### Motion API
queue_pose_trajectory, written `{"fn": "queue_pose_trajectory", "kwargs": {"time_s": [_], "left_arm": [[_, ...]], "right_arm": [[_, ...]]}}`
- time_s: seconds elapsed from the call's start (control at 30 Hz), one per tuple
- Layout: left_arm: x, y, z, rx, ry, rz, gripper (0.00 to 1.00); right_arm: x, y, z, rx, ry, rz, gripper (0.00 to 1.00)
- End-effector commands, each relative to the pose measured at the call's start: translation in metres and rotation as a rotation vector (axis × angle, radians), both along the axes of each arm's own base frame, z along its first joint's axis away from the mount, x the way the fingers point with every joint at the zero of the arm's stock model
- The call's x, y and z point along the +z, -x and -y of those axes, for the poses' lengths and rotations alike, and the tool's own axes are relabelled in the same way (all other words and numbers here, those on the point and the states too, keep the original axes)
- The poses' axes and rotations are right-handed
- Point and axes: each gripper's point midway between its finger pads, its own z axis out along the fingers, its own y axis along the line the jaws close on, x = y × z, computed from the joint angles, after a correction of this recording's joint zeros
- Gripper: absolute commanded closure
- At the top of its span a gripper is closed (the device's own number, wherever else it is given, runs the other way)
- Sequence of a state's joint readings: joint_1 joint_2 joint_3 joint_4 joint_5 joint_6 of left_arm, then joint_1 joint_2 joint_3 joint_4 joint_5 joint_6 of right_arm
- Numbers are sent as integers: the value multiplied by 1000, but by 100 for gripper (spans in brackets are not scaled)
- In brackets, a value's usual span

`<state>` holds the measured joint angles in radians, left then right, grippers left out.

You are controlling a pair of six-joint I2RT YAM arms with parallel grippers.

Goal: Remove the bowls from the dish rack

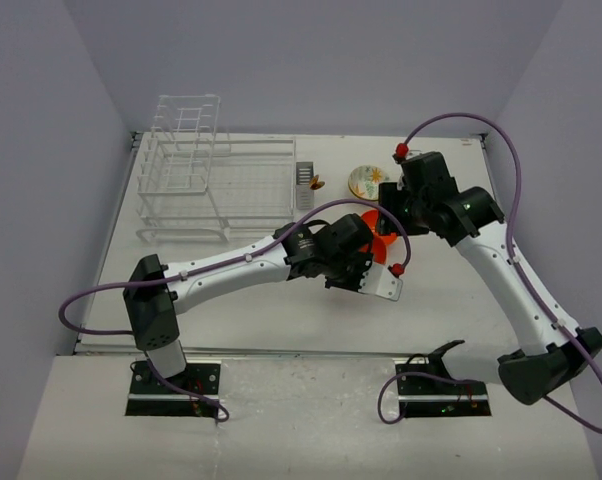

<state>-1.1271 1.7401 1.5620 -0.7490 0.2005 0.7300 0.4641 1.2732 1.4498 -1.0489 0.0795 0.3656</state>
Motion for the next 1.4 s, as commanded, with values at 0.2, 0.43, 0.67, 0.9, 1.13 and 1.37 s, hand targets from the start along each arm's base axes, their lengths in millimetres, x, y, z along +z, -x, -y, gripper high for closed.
{"fn": "queue_pose_trajectory", "kwargs": {"time_s": [0.2,0.43,0.67,0.9,1.13,1.37], "left_arm": [[38,-14,11,-4,93,93,100],[37,-21,11,28,92,114,100],[55,-71,-9,327,174,337,1],[97,-101,-69,965,438,357,0],[146,-90,-188,1474,755,245,0],[153,-82,-247,1530,923,188,0]], "right_arm": [[-41,18,-3,78,60,-141,65],[-42,10,-7,85,77,-127,97],[-33,-24,-2,-42,56,-28,100],[-40,-105,61,-484,-87,195,100],[-84,-135,63,-598,-150,209,100],[-121,-129,54,-606,-204,152,100]]}}
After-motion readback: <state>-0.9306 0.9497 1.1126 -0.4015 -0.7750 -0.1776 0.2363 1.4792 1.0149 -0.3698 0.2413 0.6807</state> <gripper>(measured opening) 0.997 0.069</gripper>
